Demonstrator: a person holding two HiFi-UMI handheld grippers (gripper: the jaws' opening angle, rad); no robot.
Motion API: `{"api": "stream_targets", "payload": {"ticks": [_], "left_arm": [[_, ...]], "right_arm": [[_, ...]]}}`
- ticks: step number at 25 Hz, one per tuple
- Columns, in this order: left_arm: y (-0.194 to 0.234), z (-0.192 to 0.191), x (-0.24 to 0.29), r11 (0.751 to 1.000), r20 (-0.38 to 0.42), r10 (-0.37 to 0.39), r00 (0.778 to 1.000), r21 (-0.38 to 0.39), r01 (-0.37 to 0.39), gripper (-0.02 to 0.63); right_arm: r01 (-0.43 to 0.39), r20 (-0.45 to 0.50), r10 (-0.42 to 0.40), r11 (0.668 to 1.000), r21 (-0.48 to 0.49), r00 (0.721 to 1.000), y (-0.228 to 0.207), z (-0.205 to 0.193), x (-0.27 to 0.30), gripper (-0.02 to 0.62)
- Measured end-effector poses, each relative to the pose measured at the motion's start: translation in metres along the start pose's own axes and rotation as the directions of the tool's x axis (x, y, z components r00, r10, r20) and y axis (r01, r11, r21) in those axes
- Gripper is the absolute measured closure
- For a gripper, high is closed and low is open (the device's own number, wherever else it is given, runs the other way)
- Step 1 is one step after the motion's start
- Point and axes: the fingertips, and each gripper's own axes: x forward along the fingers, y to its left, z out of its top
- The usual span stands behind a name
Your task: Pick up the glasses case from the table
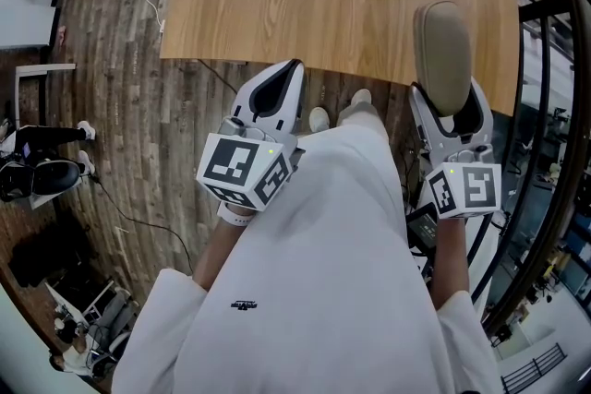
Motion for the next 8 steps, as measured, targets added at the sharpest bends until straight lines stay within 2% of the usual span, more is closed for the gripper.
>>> {"api": "stream_targets", "payload": {"ticks": [8], "left_arm": [[-0.005,-0.0016,-0.0002,1.0,0.0,-0.008,1.0,-0.001,0.008,0.604]], "right_arm": [[0.001,-0.002,-0.001,1.0,-0.001,1.0,-0.0007,-0.0022,-0.0044,0.218]]}}
